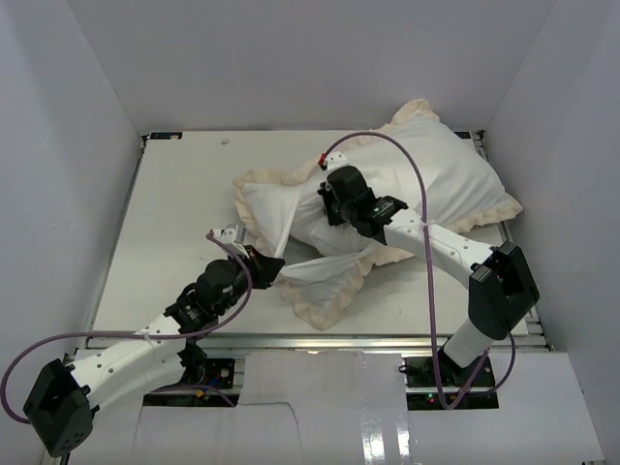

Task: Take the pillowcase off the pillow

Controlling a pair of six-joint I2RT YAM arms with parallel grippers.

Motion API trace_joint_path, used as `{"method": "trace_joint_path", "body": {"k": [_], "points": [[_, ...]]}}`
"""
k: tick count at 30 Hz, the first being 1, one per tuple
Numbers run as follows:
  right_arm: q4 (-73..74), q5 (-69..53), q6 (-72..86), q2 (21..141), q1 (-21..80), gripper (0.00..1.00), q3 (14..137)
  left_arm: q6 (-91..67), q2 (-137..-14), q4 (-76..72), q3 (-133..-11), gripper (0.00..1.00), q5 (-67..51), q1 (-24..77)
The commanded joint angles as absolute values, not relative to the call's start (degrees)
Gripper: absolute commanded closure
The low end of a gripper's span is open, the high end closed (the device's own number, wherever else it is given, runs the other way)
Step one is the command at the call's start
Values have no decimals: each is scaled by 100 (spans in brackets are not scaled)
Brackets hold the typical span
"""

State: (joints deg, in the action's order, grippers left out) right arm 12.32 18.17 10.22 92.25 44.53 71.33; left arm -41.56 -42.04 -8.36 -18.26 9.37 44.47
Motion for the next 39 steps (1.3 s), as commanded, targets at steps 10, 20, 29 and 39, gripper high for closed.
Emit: {"method": "trace_joint_path", "body": {"k": [10, 20, 29, 39], "points": [[932, 734, 1011, 8922, 3182, 92, 8554, -4271, -5834, -589, -1994, 100, 624, 4447], [1028, -879, 422, 6745, 3208, 92, 6770, -5001, -6381, -975, -2223, 100, 123, 2876], [1230, -976, 246, 5644, 3208, 92, 6038, -4729, -6750, -1028, -3146, 47, -587, 2391], [853, -1494, 457, 5238, 3208, 92, 5564, -3745, -6618, -1178, -3788, 22, -1899, 2391]]}}
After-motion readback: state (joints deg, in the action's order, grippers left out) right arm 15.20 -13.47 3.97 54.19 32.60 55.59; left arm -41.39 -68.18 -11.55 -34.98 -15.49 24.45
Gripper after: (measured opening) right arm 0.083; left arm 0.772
